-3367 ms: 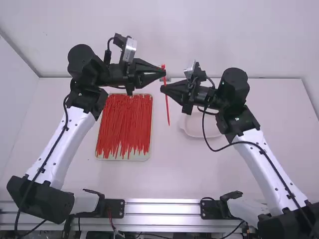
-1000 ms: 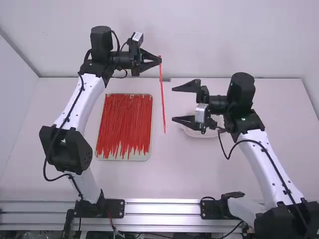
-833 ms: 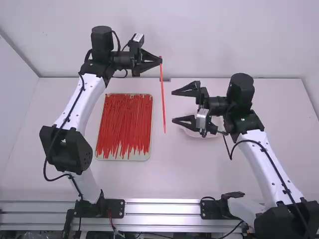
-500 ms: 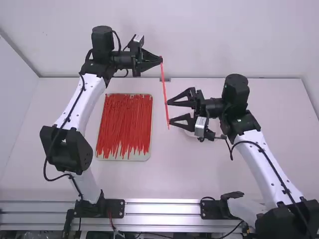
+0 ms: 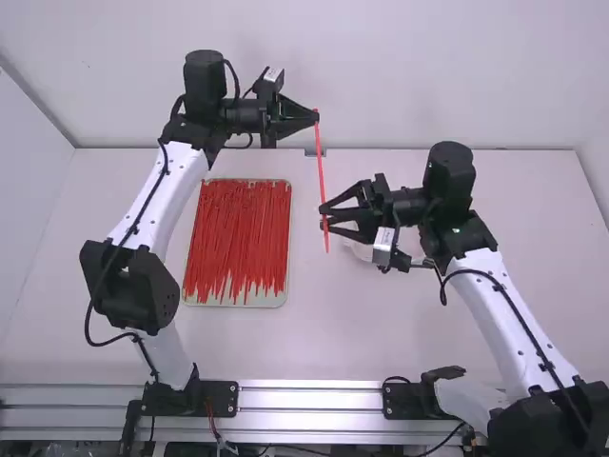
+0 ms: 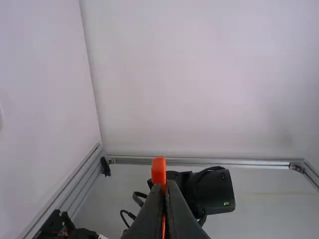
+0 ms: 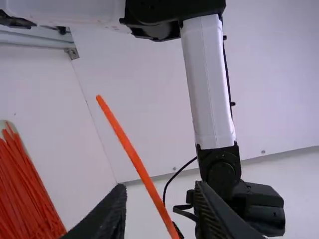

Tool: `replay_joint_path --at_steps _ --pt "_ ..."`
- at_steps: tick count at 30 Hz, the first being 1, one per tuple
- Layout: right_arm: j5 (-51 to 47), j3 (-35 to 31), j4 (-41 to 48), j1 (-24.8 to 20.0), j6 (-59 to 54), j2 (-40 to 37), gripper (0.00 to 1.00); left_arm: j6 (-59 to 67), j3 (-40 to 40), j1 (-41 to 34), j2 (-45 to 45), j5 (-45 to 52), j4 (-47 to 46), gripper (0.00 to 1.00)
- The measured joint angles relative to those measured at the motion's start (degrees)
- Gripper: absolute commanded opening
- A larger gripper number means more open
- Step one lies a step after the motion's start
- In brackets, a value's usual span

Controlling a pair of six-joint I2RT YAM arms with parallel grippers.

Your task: Fasten the cable tie

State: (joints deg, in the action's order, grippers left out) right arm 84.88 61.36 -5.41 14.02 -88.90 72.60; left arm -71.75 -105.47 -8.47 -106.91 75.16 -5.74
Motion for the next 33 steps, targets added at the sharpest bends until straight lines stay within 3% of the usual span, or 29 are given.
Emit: replay_joint_path --at_steps 8,11,12,19,26,33 --pt "0.07 0.0 -0.02 0.02 -0.02 0.0 0.21 0.83 0.0 0.0 0.0 0.28 0.04 0.02" --pt "0.04 0.0 -0.02 0.0 0.02 0.0 0.09 0.87 0.0 0.0 0.0 0.28 0.02 0.02" --pt "0.07 0.0 -0.02 0.0 0.02 0.0 0.0 0.85 0.0 0.0 0.0 0.28 0.11 0.02" --pt "0.0 0.0 -0.04 0.63 0.76 0.0 0.0 2.36 0.0 0.0 0.0 0.92 0.02 0.02" --pt "0.0 0.0 -0.66 0.76 14.34 0.0 0.0 16.39 0.0 0.0 0.0 1.86 -0.85 0.02" --pt "0.04 -0.17 -6.95 0.76 41.46 0.0 0.0 39.85 0.0 0.0 0.0 2.64 -10.8 0.02"
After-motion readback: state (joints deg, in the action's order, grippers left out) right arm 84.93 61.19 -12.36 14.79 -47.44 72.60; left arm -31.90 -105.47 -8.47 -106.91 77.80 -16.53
